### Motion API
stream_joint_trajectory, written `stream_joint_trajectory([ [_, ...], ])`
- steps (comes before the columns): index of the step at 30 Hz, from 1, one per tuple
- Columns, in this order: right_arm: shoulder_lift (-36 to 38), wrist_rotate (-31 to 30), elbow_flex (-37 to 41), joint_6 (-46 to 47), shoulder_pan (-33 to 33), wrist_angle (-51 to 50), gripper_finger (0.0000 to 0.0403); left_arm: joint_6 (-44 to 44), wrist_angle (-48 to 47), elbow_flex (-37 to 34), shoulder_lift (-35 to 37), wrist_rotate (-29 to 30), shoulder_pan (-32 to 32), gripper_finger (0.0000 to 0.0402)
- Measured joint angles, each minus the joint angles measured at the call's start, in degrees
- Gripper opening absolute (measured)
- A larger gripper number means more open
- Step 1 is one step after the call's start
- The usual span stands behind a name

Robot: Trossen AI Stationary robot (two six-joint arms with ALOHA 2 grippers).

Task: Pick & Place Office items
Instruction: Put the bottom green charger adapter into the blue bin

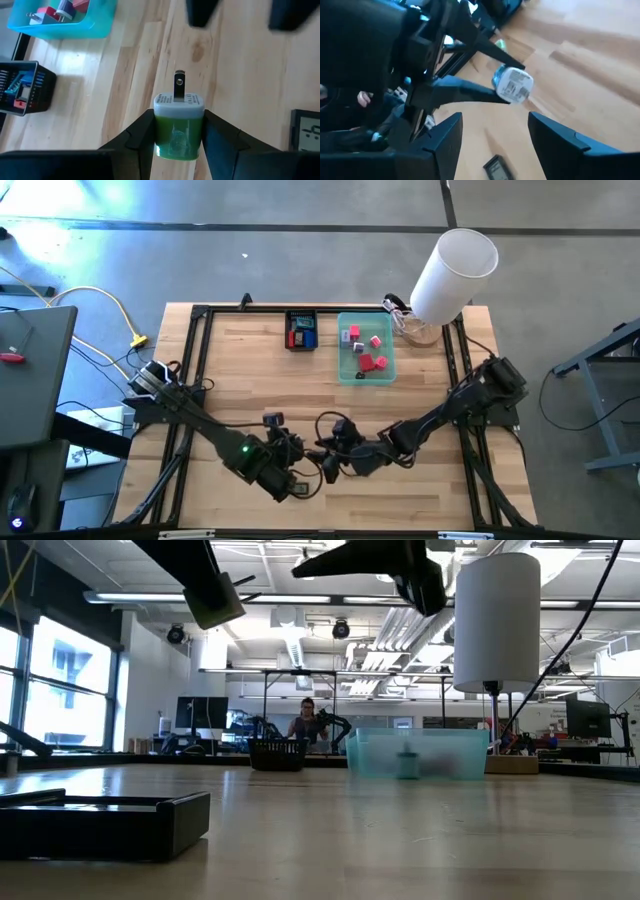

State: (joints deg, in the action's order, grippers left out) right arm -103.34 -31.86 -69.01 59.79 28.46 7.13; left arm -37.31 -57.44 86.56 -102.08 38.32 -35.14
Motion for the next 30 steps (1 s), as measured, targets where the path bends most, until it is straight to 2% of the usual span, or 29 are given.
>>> stream_joint_trajectory([
  [4, 0.01, 5.41, 0.0, 2.69, -2.53, -0.08, 0.0214, 0.39, 0.01, -0.01, 0.0, 0.05, 0.68, 0.0126],
  [14, 0.01, 10.9, 0.0, 4.06, -6.67, -1.3, 0.0214, 1.69, 0.7, 0.0, 0.0, 0.88, 1.68, 0.0126],
  [30, 0.03, 13.2, 0.04, 4.72, -9.1, -2.42, 0.0214, 7.12, 6.51, -0.02, 0.0, 1.1, 4.78, 0.0126],
])
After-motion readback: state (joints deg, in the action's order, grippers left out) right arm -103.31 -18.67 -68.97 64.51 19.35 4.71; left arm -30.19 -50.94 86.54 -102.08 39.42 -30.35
